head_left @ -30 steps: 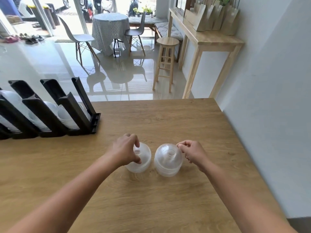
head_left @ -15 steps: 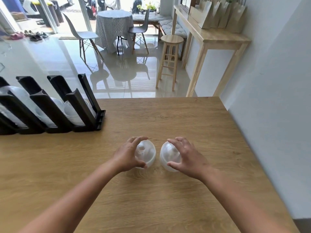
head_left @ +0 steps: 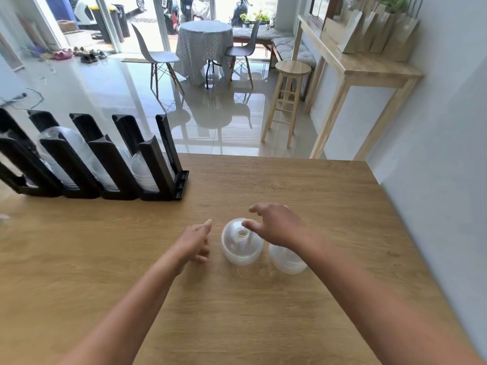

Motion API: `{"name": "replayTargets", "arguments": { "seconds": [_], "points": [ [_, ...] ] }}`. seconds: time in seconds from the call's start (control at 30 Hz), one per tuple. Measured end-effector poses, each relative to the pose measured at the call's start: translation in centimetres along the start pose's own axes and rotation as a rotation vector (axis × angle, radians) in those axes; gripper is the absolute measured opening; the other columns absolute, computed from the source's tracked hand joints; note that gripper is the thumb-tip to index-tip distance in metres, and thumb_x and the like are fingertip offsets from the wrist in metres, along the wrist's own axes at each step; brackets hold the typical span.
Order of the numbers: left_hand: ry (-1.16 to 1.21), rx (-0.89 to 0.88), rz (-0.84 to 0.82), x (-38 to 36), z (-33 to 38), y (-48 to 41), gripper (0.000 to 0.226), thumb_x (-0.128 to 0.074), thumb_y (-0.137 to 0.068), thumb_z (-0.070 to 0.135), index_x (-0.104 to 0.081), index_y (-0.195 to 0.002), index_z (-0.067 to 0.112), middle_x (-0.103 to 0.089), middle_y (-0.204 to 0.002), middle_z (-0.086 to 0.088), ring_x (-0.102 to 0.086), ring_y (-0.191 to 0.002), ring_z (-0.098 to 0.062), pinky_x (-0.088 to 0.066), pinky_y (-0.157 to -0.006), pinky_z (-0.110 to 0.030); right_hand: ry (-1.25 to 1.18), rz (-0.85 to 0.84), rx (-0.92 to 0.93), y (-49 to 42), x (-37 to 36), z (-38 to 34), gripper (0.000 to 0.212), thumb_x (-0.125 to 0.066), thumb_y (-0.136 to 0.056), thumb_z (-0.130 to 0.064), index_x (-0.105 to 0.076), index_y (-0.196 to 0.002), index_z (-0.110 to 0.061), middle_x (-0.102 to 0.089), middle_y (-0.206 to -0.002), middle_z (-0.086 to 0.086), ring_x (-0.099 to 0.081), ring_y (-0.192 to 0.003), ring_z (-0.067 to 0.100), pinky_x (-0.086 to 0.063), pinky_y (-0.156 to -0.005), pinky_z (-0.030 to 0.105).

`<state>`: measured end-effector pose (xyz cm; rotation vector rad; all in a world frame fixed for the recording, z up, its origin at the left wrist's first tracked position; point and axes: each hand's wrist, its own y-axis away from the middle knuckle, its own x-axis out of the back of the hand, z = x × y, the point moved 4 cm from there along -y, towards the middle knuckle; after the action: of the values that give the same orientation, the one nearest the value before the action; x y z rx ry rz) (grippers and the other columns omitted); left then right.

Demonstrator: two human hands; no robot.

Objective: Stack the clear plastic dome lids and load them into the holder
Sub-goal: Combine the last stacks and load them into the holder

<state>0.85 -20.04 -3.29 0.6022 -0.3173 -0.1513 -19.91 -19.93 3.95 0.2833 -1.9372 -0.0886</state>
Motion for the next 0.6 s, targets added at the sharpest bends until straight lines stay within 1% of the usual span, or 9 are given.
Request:
{"name": "replayTargets", "arguments": {
  "seconds": [0.07, 0.13, 0.17, 0.2, 0.27, 0.37, 0.43, 0.5, 0.6],
  "points": [
    [0.104, 0.097, -0.049, -0.2, -0.8, 0.5, 0.041, -0.048, -0.099, 0.038, -0.054, -0.123, 0.005, -0.06, -0.103, -0.013, -0.064, -0.081, -0.028, -0.059, -0.064, -0.041, 0.04, -0.16, -0.059, -1.5, -0.8, -0.6, 0.052, -0.059, -0.087, -0.052, -0.06, -0.127, -0.019, -0.064, -0.127, 0.002, -0.059, -0.113, 0.023, -0.049, -0.094, 0.041],
    [0.126, 0.155, -0.09, -0.7, -1.3, 1.1, 0.034, -0.046, -0.101, 0.029, -0.053, -0.121, 0.002, -0.061, -0.107, -0.017, -0.067, -0.084, -0.031, -0.06, -0.071, -0.046, 0.064, -0.245, -0.09, -2.7, -1.4, -1.0, 0.041, -0.066, -0.085, -0.045, -0.068, -0.11, -0.012, -0.071, -0.106, 0.005, -0.066, -0.092, 0.022, -0.055, -0.082, 0.038],
    [0.137, 0.171, -0.102, -1.1, -1.5, 1.4, 0.032, -0.045, -0.101, 0.027, -0.053, -0.12, 0.002, -0.061, -0.109, -0.018, -0.067, -0.087, -0.032, -0.059, -0.075, -0.048, 0.062, -0.27, -0.098, -3.2, -1.5, -1.0, 0.036, -0.069, -0.085, -0.041, -0.07, -0.1, -0.008, -0.071, -0.094, 0.005, -0.065, -0.081, 0.02, -0.054, -0.073, 0.033],
    [0.158, 0.184, -0.113, -1.6, -1.5, 1.5, 0.032, -0.044, -0.102, 0.026, -0.053, -0.119, 0.001, -0.061, -0.109, -0.019, -0.067, -0.088, -0.032, -0.059, -0.077, -0.049, 0.056, -0.283, -0.103, -3.6, -1.6, -1.0, 0.032, -0.071, -0.084, -0.036, -0.069, -0.092, -0.006, -0.069, -0.083, 0.005, -0.06, -0.07, 0.019, -0.05, -0.062, 0.029],
    [0.225, 0.211, -0.142, -2.4, -1.3, 1.7, 0.034, -0.041, -0.103, 0.027, -0.056, -0.116, -0.001, -0.06, -0.104, -0.017, -0.064, -0.09, -0.031, -0.058, -0.078, -0.048, 0.04, -0.308, -0.119, -4.1, -1.5, -1.1, 0.027, -0.073, -0.083, -0.03, -0.069, -0.085, -0.003, -0.063, -0.069, 0.007, -0.055, -0.058, 0.018, -0.041, -0.052, 0.026],
    [0.342, 0.261, -0.181, -3.4, -0.9, 1.8, 0.038, -0.038, -0.103, 0.031, -0.062, -0.099, 0.002, -0.058, -0.093, -0.014, -0.06, -0.089, -0.029, -0.056, -0.076, -0.045, 0.043, -0.33, -0.136, -4.8, -1.4, -1.1, 0.024, -0.072, -0.083, -0.024, -0.068, -0.087, 0.0, -0.065, -0.066, 0.01, -0.058, -0.054, 0.019, -0.045, -0.052, 0.026],
    [0.389, 0.283, -0.181, -3.8, -0.6, 1.6, 0.041, -0.039, -0.102, 0.035, -0.063, -0.089, 0.004, -0.056, -0.085, -0.011, -0.058, -0.088, -0.029, -0.056, -0.079, -0.046, 0.081, -0.333, -0.134, -5.1, -1.4, -1.1, 0.02, -0.071, -0.083, -0.022, -0.063, -0.08, -0.004, -0.065, -0.064, 0.01, -0.059, -0.052, 0.019, -0.047, -0.05, 0.027],
    [0.407, 0.297, -0.17, -4.1, -0.4, 1.4, 0.042, -0.041, -0.101, 0.036, -0.064, -0.086, 0.005, -0.057, -0.081, -0.009, -0.059, -0.088, -0.027, -0.054, -0.084, -0.047, 0.105, -0.333, -0.135, -5.4, -1.5, -1.1, 0.022, -0.071, -0.082, -0.022, -0.058, -0.073, -0.007, -0.064, -0.062, 0.009, -0.059, -0.049, 0.018, -0.049, -0.05, 0.027],
    [0.373, 0.284, -0.152, -4.4, -0.2, 1.0, 0.039, -0.047, -0.097, 0.041, -0.067, -0.088, 0.01, -0.062, -0.08, -0.005, -0.06, -0.082, -0.022, -0.053, -0.087, -0.047, 0.11, -0.326, -0.147, -5.7, -1.7, -0.8, 0.028, -0.074, -0.081, -0.025, -0.055, -0.068, -0.008, -0.063, -0.057, 0.008, -0.059, -0.045, 0.018, -0.049, -0.048, 0.026]
  ]
}}
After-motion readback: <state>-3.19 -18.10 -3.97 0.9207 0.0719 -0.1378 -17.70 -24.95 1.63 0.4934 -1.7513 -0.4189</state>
